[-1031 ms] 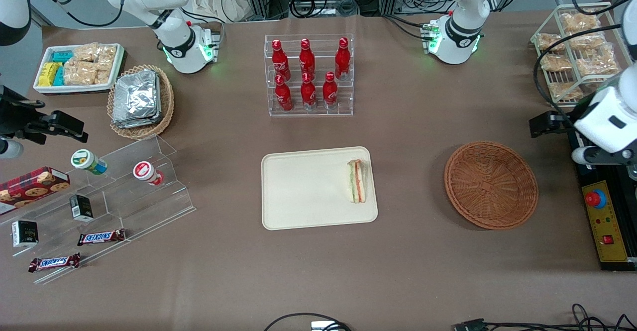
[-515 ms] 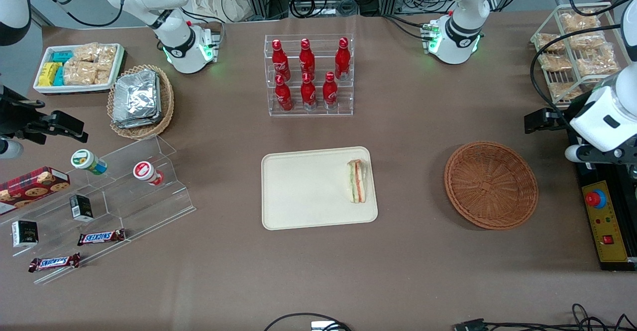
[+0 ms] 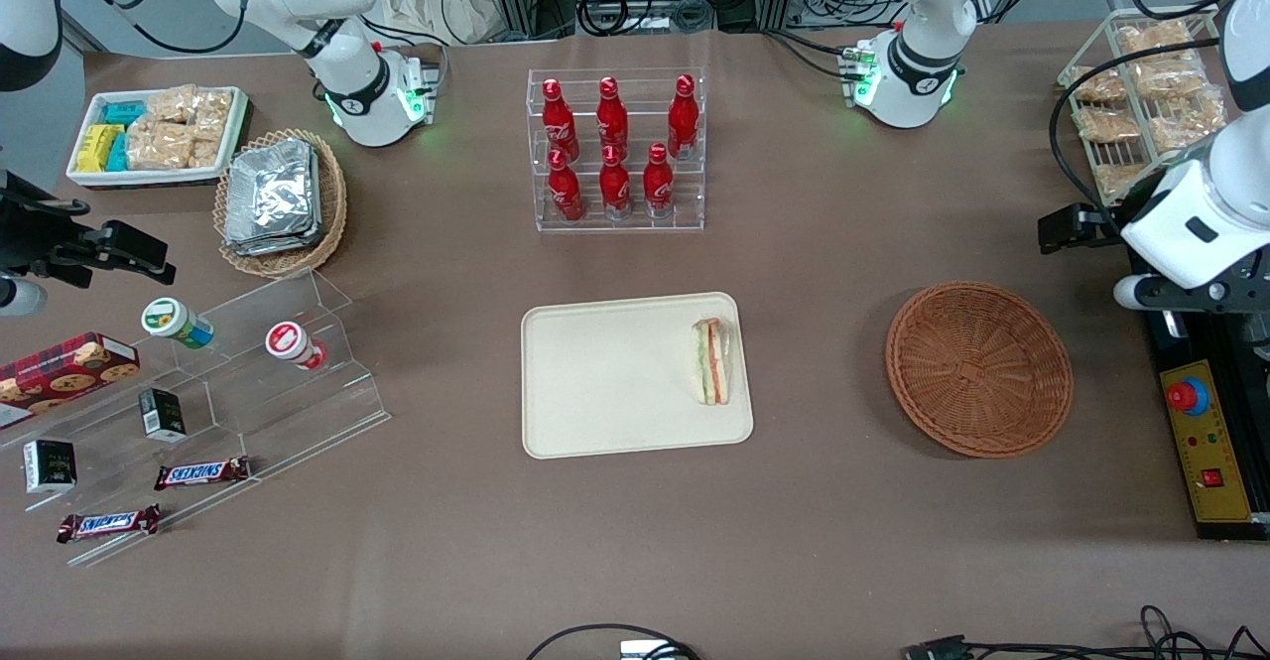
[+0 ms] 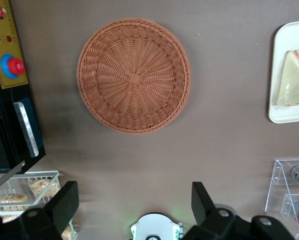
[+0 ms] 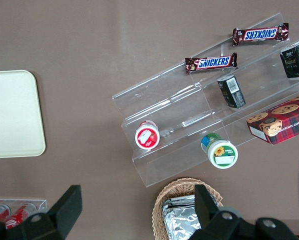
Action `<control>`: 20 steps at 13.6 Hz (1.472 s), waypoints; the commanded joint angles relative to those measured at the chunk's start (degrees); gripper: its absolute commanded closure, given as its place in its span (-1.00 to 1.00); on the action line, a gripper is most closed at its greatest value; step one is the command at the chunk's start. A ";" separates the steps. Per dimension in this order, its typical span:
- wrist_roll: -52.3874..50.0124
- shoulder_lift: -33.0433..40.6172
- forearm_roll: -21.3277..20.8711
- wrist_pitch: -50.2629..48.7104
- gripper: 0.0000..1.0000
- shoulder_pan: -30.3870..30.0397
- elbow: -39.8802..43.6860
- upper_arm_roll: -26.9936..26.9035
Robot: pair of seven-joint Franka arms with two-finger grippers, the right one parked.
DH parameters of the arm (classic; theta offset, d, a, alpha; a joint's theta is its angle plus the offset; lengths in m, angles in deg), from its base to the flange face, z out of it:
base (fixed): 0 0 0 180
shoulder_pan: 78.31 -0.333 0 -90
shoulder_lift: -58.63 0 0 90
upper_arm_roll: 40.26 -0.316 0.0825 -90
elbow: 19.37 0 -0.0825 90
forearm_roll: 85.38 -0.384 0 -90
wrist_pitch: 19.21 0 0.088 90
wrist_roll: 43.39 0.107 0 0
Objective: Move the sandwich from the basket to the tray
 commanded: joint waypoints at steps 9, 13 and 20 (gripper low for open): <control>0.76 10.55 4.04 10.16 -1.00 8.09 -14.23 -10.46; 0.76 10.20 4.39 9.90 -1.00 7.91 -14.14 -10.46; 0.76 10.20 4.48 9.99 -1.00 7.82 -14.13 -10.46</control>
